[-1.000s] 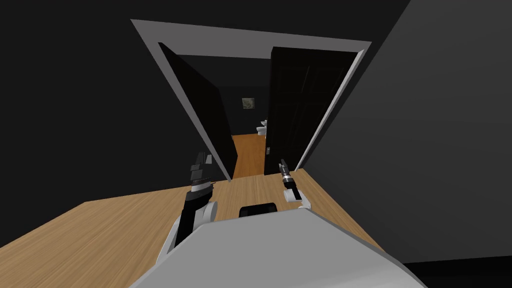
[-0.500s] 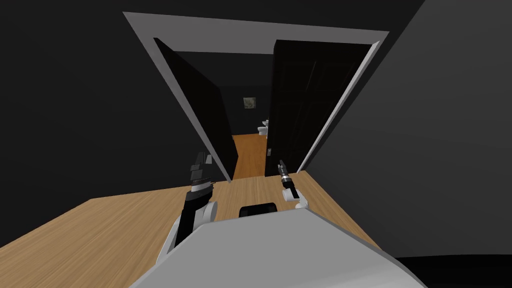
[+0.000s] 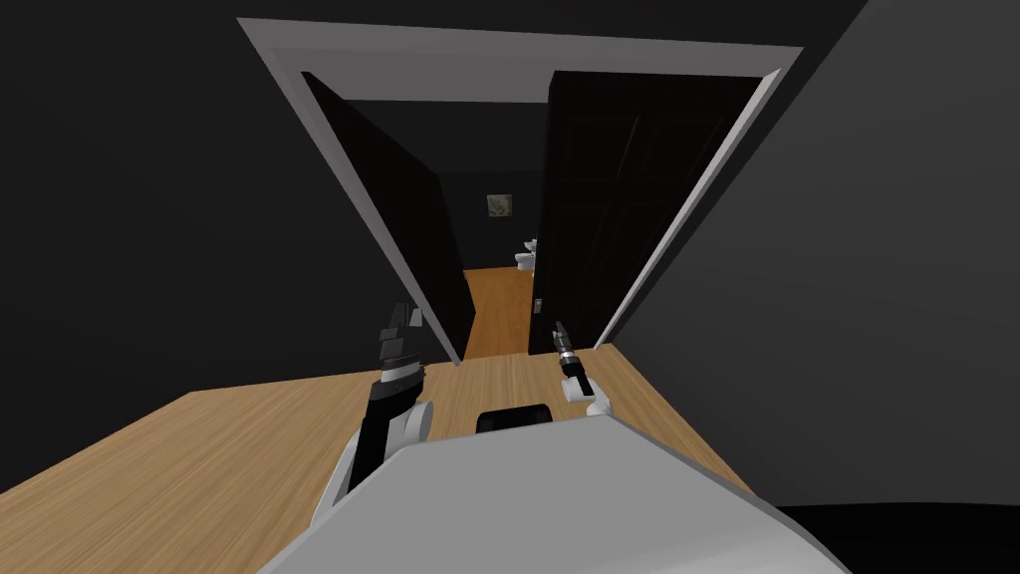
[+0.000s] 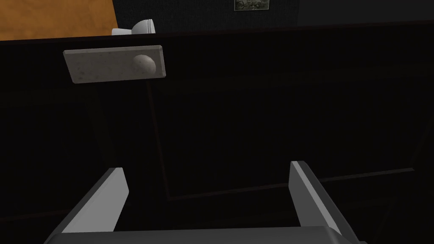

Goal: Push the door open

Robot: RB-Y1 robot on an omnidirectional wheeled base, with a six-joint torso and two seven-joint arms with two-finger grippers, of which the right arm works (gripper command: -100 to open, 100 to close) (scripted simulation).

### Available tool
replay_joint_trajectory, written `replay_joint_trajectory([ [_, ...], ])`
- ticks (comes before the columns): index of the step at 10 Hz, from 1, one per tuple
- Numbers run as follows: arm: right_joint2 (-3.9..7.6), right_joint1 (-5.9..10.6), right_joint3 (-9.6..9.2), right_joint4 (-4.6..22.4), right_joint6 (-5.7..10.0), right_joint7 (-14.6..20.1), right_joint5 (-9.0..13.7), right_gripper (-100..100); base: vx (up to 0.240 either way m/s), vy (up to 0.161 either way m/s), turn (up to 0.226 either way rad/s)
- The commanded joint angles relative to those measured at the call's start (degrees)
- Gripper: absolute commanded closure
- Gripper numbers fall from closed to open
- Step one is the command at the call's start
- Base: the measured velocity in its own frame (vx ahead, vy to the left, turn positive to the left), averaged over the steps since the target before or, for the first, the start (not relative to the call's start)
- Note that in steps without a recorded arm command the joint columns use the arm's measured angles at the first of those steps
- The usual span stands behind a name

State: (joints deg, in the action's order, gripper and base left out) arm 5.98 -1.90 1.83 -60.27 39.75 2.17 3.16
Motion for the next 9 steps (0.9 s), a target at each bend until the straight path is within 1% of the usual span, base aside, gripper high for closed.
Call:
replay_joint_trajectory([
  [1,0.02,1.47,-0.03,2.9,0.76,0.0,0.3,-100,0.089,-0.034,0.035],
  [2,0.08,2.31,-0.07,4.9,1.25,0.0,0.5,-100,0.092,-0.033,0.052],
  [3,0.08,2.31,-0.07,5.3,1.25,0.0,0.5,-100,0.057,-0.021,0.018],
  [7,0.28,5.43,-0.19,12.6,3.06,0.2,1.2,-100,0.075,-0.029,0.042],
  [8,0.28,5.43,-0.19,12.6,3.06,0.2,1.2,-100,0.062,-0.033,0.013],
  [9,0.32,6.16,-0.22,14.3,3.48,0.2,1.4,-100,0.057,-0.025,0.025],
])
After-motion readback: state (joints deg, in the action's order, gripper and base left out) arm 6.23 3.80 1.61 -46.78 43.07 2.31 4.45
